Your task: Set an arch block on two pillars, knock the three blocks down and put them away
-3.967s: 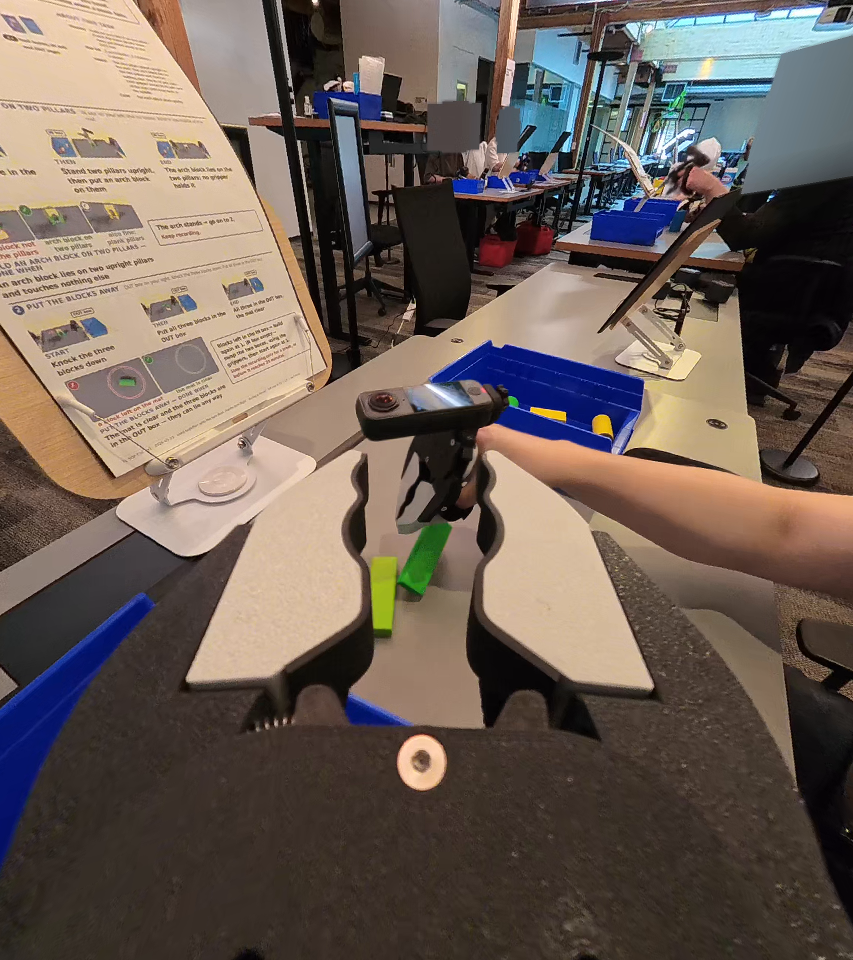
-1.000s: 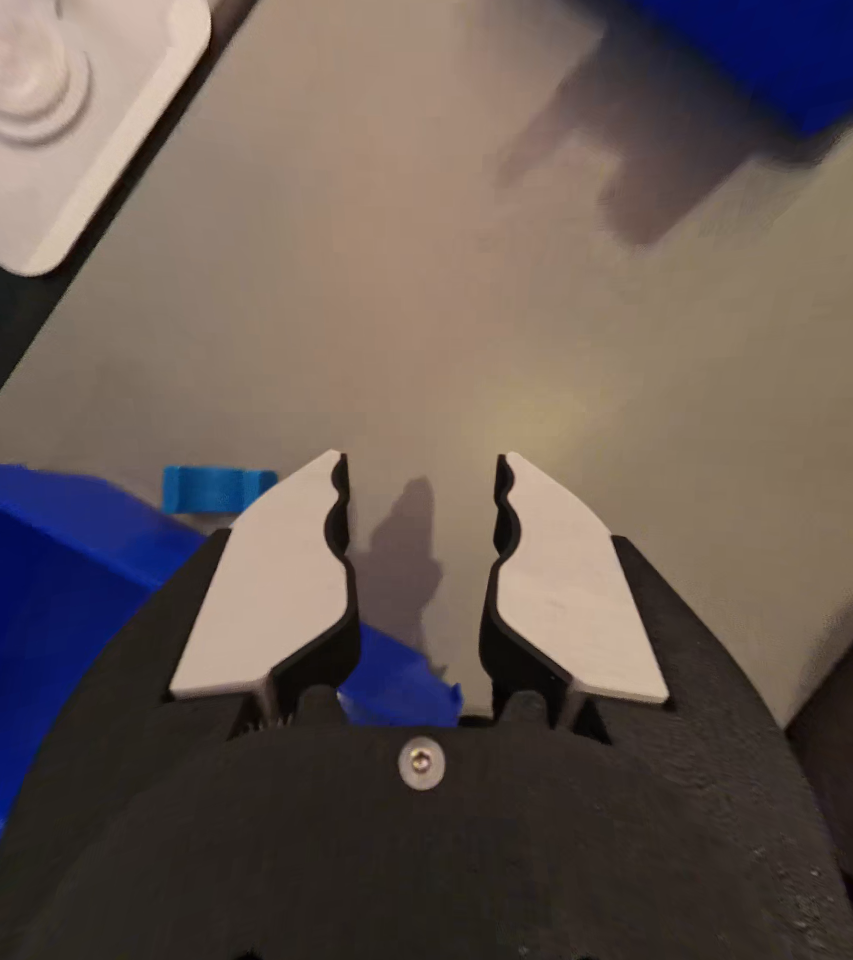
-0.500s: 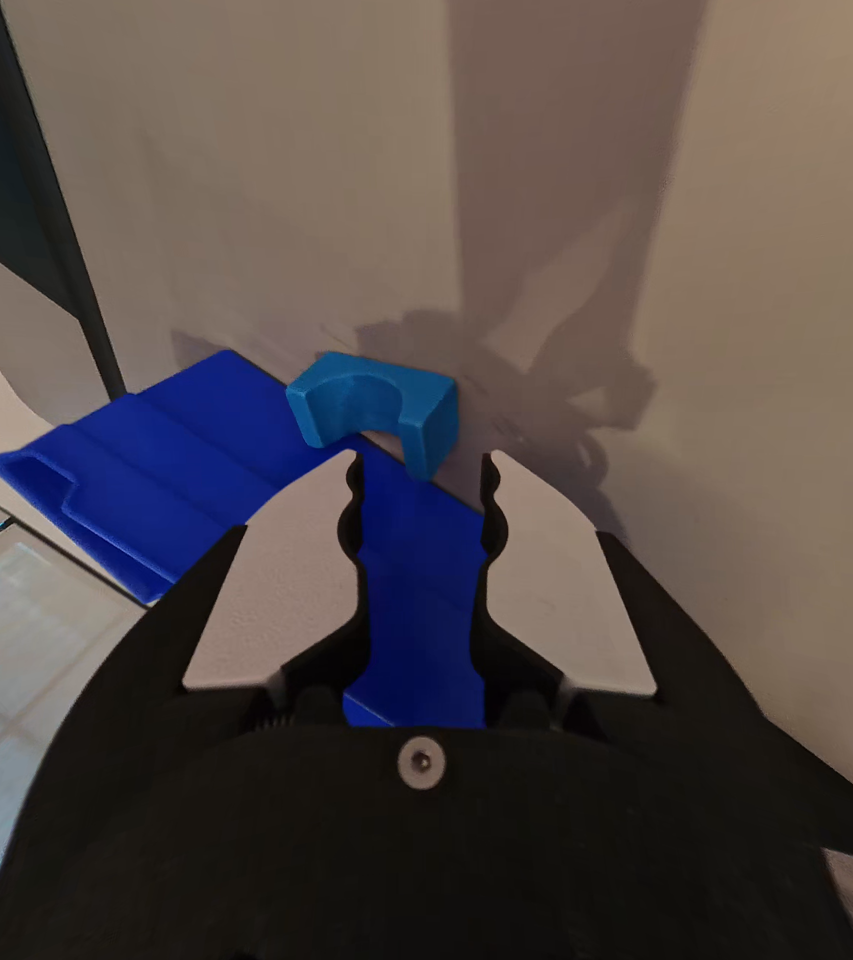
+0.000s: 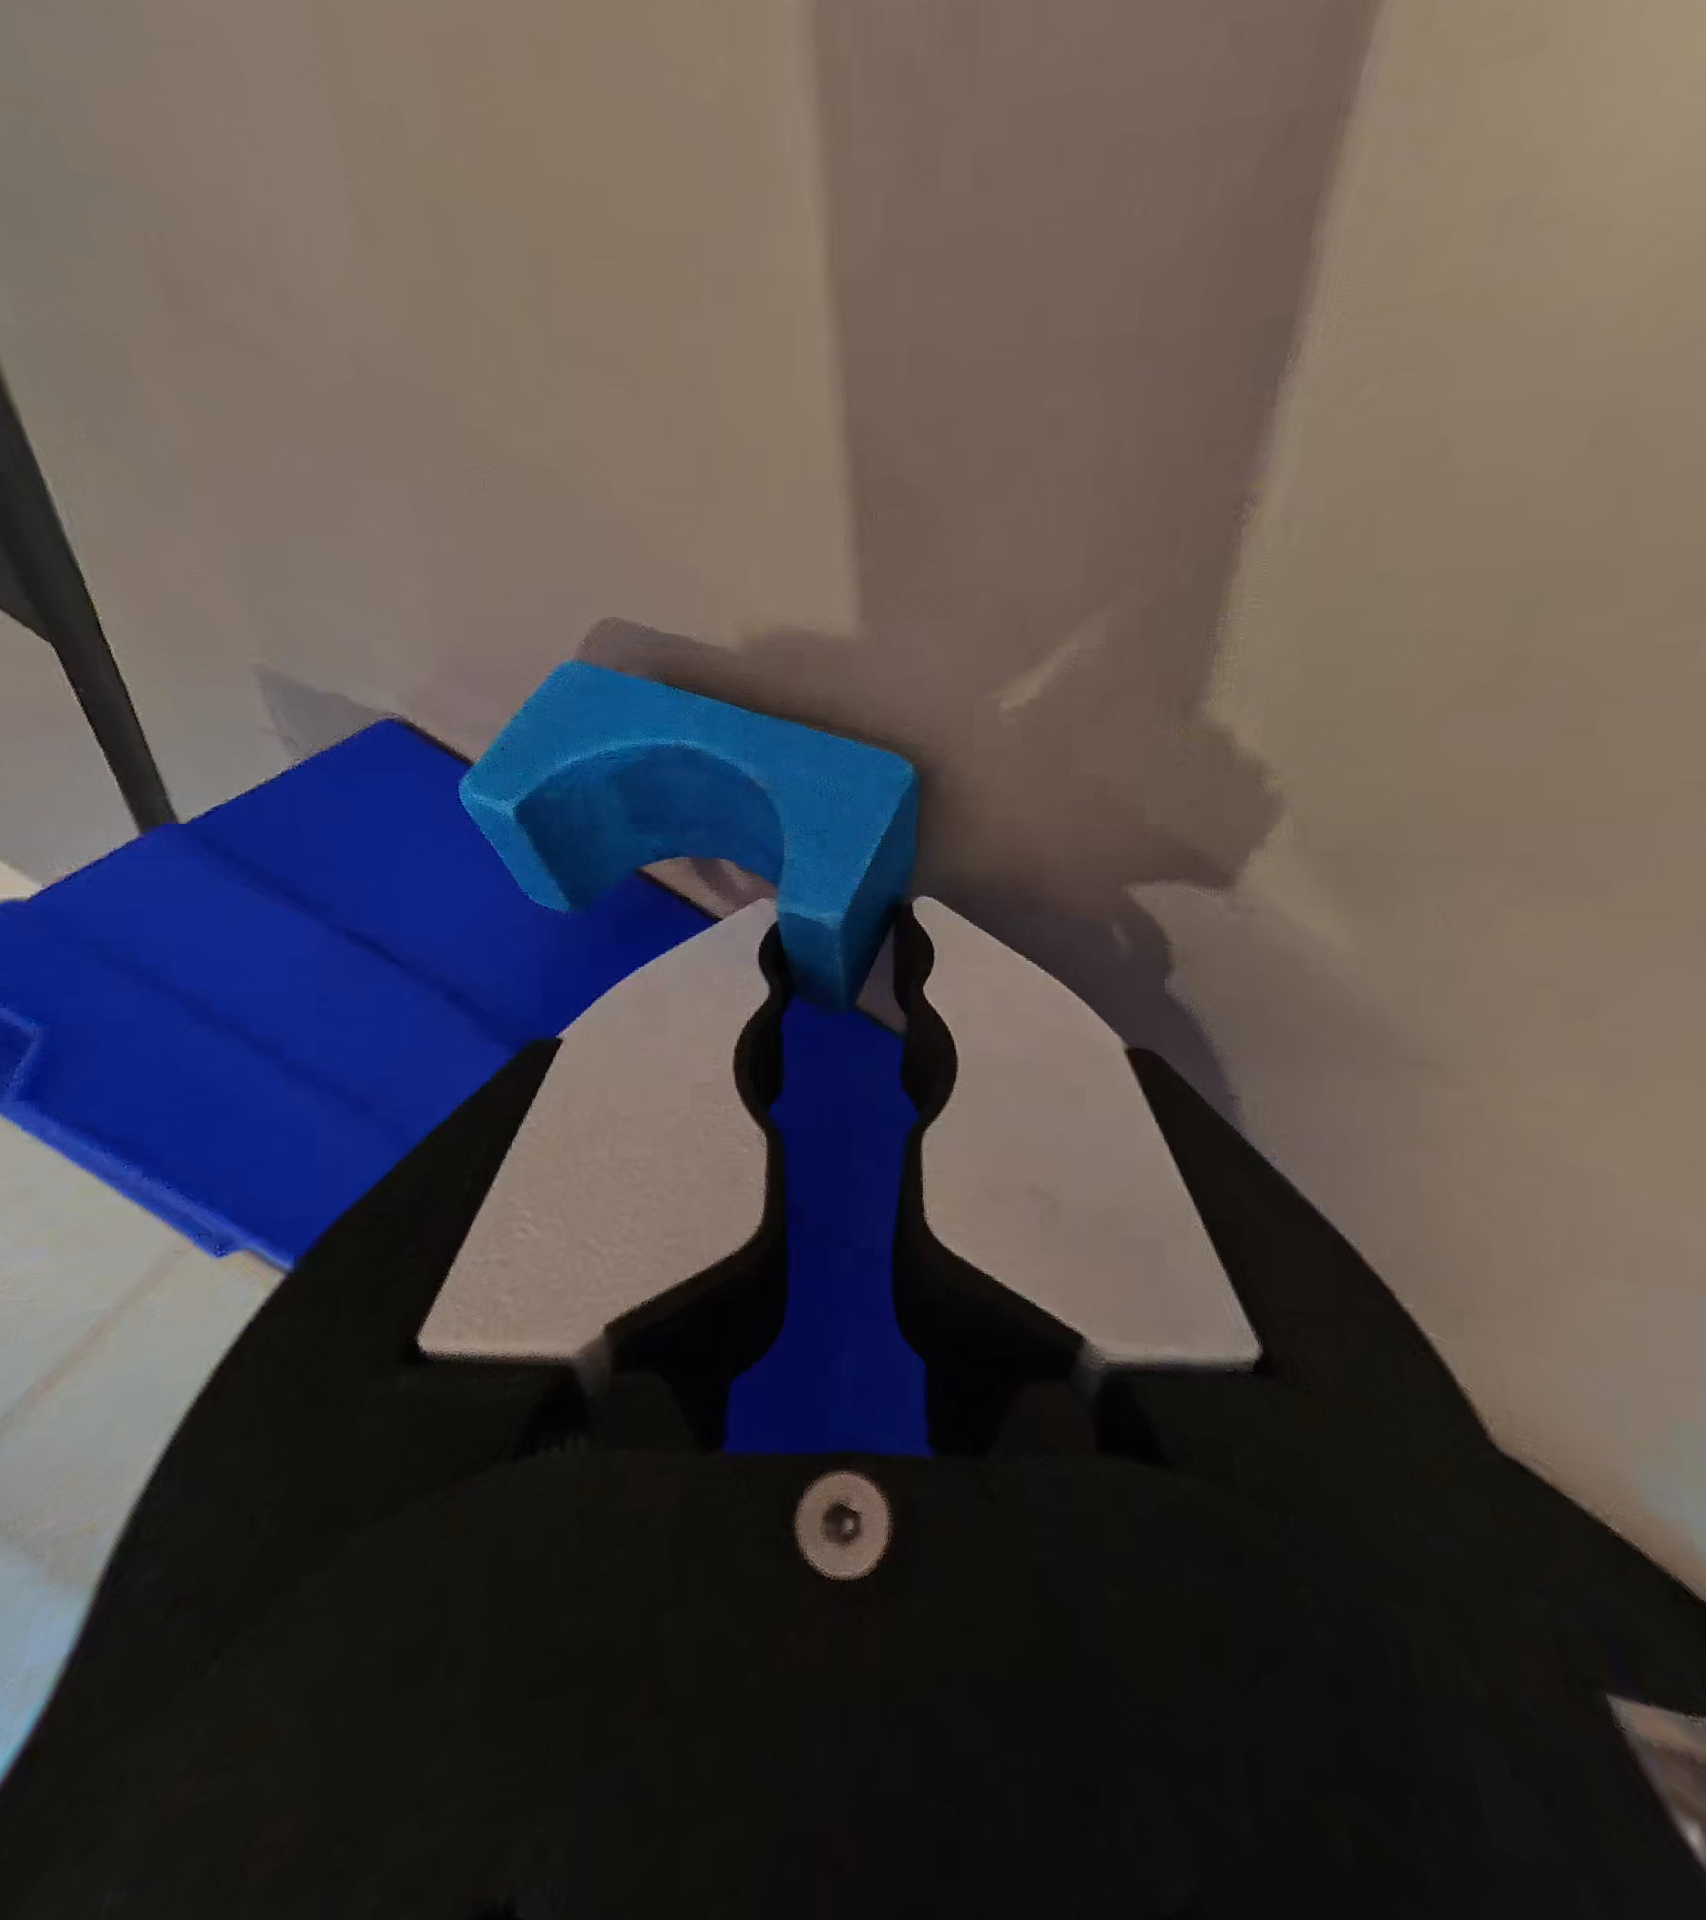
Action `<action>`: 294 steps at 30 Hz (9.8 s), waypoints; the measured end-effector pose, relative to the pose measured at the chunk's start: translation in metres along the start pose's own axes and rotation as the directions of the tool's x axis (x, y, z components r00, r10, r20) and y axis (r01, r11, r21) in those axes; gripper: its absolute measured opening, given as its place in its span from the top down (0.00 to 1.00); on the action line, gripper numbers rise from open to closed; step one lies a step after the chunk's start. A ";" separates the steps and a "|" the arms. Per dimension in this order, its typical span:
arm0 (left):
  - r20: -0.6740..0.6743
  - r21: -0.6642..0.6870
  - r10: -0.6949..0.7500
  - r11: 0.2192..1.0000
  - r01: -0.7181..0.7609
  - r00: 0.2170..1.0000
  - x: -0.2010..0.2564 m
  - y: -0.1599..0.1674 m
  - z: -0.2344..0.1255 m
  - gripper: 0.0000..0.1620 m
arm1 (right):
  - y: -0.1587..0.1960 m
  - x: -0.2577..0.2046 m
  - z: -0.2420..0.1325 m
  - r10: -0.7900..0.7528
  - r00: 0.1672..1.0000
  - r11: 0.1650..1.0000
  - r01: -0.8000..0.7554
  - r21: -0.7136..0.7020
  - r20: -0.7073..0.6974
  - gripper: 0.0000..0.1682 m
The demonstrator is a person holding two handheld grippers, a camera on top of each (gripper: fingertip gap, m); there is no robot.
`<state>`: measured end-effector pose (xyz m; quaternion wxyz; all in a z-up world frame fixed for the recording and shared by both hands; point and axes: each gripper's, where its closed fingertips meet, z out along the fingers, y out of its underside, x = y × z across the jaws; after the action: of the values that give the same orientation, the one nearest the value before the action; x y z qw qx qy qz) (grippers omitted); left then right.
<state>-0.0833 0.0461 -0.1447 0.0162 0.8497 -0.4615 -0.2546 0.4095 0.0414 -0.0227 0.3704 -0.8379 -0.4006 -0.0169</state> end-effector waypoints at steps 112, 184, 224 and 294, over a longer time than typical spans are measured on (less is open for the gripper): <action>-0.656 0.567 -0.506 0.160 0.808 0.560 -0.112 0.156 -0.111 0.83 | 0.061 -0.073 0.078 0.639 0.766 0.534 -0.375 -0.758 0.070 0.96; -0.502 0.010 -0.743 0.507 0.862 0.442 -0.067 0.248 0.076 0.88 | -0.123 -0.231 0.143 0.574 0.811 0.689 -0.404 -0.602 0.112 0.92; -0.725 0.666 0.013 -0.239 0.706 0.688 -0.095 0.213 -0.229 0.86 | 0.149 0.034 0.039 0.771 0.616 0.435 -0.696 -0.571 -0.163 0.95; -0.448 -0.215 -0.786 0.558 0.802 0.426 -0.012 0.187 0.050 0.72 | -0.094 0.012 0.013 0.151 0.931 0.977 -0.089 0.192 -0.333 0.70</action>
<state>-0.2561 -0.0409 -0.1345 -0.0010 0.9999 0.0099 0.0027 0.3495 0.0955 0.0286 0.5070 -0.8093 -0.2769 -0.1062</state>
